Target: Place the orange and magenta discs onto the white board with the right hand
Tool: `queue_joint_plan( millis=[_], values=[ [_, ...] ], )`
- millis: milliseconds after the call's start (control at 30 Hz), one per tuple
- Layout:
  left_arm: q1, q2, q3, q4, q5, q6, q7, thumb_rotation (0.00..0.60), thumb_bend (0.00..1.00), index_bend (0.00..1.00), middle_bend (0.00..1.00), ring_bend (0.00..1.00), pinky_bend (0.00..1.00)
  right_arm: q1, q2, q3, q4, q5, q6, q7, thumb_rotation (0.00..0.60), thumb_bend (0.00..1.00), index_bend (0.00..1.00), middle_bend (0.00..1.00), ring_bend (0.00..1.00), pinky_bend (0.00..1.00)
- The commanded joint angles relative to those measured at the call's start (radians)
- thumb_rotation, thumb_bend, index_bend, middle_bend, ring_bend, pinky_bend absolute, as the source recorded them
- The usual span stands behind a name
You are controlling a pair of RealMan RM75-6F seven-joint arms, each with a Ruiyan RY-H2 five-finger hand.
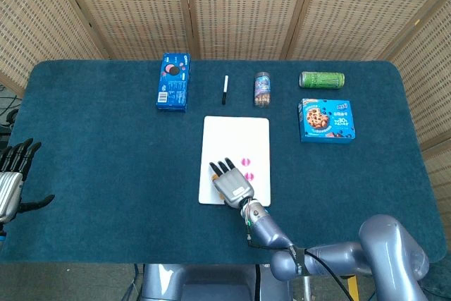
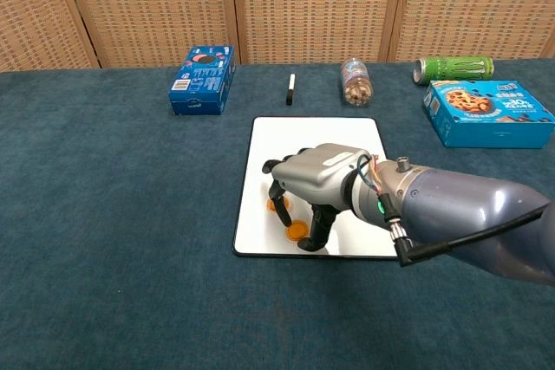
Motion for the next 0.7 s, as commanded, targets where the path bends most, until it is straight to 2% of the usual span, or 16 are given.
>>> queue_joint_plan(
  millis=[33, 100, 400, 500, 700],
  values=[
    [0.0, 0.0, 0.0, 0.0, -0.001, 0.0, 0.0, 0.6, 0.0, 0.0, 0.0, 0.0, 0.0, 0.001, 0.005, 0.0, -0.006, 0.0, -0.003, 0.005, 0.6, 0.28, 0.27, 0.0, 0.0, 0.01],
    [0.0, 0.0, -0.001, -0.001, -0.001, 0.0, 0.001, 0.6, 0.0, 0.0, 0.0, 0.0, 0.0, 0.001, 0.007, 0.0, -0.009, -0.002, -0.005, 0.009, 0.6, 0.26, 0.22, 0.0, 0.0, 0.01],
    [0.0, -0.001, -0.001, 0.0, 0.0, 0.002, 0.0, 0.6, 0.0, 0.0, 0.0, 0.0, 0.0, -0.004, 0.034, -0.001, -0.048, -0.018, 0.013, 0.022, 0.6, 0.26, 0.22, 0.0, 0.0, 0.01],
    [0.0, -0.001, 0.0, 0.001, 0.001, 0.0, 0.0, 0.6, 0.0, 0.0, 0.0, 0.0, 0.0, -0.015, 0.085, 0.0, -0.115, -0.052, 0.035, 0.032, 0.6, 0.28, 0.22, 0.0, 0.0, 0.01],
    [0.001, -0.001, 0.006, -0.001, 0.011, 0.002, 0.0, 0.6, 0.0, 0.0, 0.0, 0.0, 0.0, -0.068, 0.261, -0.026, -0.299, -0.179, 0.083, 0.082, 0.6, 0.31, 0.22, 0.0, 0.0, 0.01]
  ],
)
